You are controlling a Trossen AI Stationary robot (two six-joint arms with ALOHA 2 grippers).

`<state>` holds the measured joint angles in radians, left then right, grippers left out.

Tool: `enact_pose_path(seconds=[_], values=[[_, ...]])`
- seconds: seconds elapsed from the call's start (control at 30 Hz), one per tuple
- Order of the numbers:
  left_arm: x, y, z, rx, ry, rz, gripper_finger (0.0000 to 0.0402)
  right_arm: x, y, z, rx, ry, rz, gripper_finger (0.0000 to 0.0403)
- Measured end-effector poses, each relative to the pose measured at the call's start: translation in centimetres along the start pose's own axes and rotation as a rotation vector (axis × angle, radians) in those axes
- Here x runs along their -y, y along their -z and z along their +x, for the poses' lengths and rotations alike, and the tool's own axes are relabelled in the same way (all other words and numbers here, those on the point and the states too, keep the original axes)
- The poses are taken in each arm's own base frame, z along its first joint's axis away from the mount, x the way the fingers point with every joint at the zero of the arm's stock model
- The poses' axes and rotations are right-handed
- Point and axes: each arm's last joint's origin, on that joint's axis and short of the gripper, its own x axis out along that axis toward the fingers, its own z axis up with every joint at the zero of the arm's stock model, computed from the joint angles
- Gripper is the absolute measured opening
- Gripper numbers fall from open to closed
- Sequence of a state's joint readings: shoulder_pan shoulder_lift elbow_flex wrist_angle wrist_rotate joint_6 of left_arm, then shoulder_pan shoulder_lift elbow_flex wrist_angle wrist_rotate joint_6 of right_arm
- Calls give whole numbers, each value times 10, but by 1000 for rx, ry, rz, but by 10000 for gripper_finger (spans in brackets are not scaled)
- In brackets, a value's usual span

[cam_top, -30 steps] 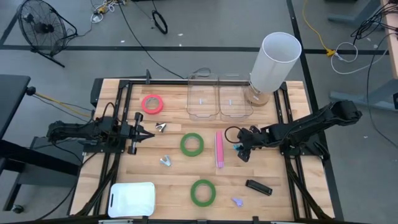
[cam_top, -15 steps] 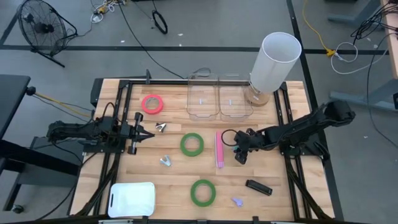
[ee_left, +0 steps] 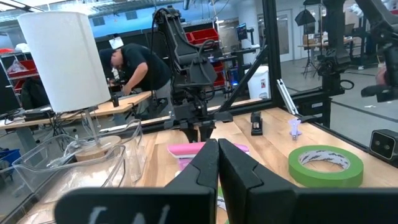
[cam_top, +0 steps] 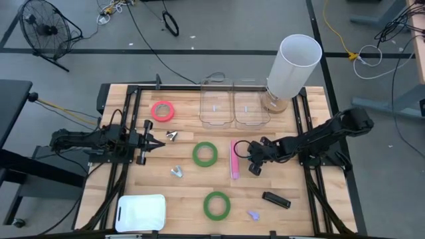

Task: Pick and place Stapler, Stapler remover, tape
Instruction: Put the right blue staple remover into the right transparent bin

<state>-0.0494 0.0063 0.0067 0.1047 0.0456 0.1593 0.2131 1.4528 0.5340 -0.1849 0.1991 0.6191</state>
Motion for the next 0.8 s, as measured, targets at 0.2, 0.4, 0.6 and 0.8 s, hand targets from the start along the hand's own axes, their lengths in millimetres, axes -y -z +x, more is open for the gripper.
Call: enact_pose_path(seconds=[0.2,0.4,0.6,0.8], values=[[0,0,0,0,0,0,16,1,-3,-6,-8,-6,8,72],[0,0,0,0,0,0,16,2,-25,-16,-17,35,-33,65],[0,0,0,0,0,0,16,-1,-64,-39,5,96,-95,65],[0,0,0,0,0,0,16,0,-105,-73,53,181,-150,63]])
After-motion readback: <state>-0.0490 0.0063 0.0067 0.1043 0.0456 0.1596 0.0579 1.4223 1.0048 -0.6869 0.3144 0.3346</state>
